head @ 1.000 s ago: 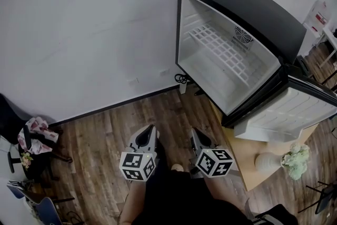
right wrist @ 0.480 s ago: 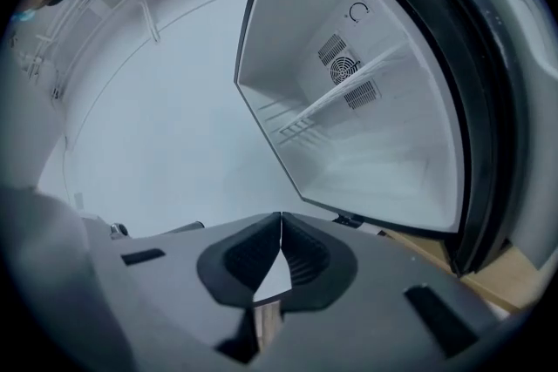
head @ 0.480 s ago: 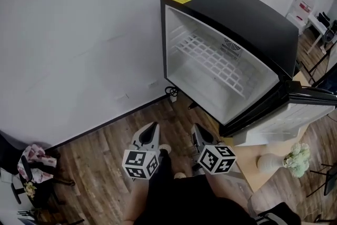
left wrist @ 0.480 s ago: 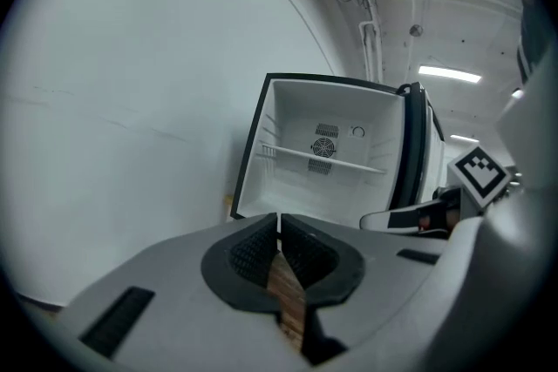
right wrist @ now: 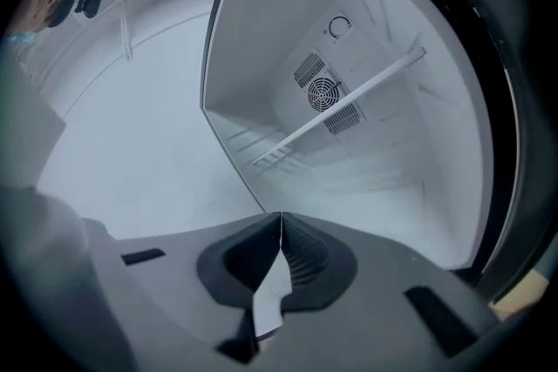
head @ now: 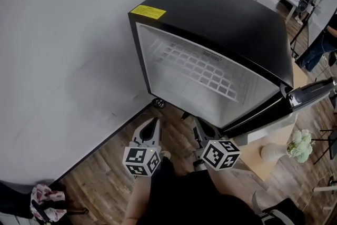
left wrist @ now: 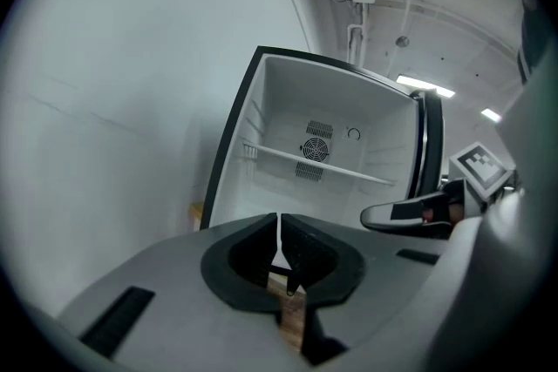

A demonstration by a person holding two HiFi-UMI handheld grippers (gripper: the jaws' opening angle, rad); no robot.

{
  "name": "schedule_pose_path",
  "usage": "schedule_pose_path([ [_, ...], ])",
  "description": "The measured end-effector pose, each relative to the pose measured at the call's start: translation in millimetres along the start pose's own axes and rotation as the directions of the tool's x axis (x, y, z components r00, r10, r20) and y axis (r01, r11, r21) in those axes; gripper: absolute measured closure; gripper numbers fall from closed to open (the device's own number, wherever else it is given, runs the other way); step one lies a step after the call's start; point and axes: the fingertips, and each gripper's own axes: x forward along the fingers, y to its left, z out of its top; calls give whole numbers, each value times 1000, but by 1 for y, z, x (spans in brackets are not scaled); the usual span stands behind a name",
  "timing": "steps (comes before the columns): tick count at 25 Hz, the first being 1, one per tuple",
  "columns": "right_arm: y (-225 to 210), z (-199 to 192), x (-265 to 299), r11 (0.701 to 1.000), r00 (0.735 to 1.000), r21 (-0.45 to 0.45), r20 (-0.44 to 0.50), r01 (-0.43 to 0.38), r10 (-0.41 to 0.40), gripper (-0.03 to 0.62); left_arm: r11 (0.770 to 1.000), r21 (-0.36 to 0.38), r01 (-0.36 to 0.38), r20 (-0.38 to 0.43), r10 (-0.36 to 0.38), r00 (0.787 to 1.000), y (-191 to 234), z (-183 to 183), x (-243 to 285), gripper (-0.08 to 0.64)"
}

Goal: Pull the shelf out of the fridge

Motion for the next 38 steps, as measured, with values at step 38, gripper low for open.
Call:
schedule_pose_path([
  [38, -39, 89, 1, 817, 800, 573, 523, -73, -295, 377, 520, -707, 480, 234, -468, 852, -3, 90, 132, 370],
])
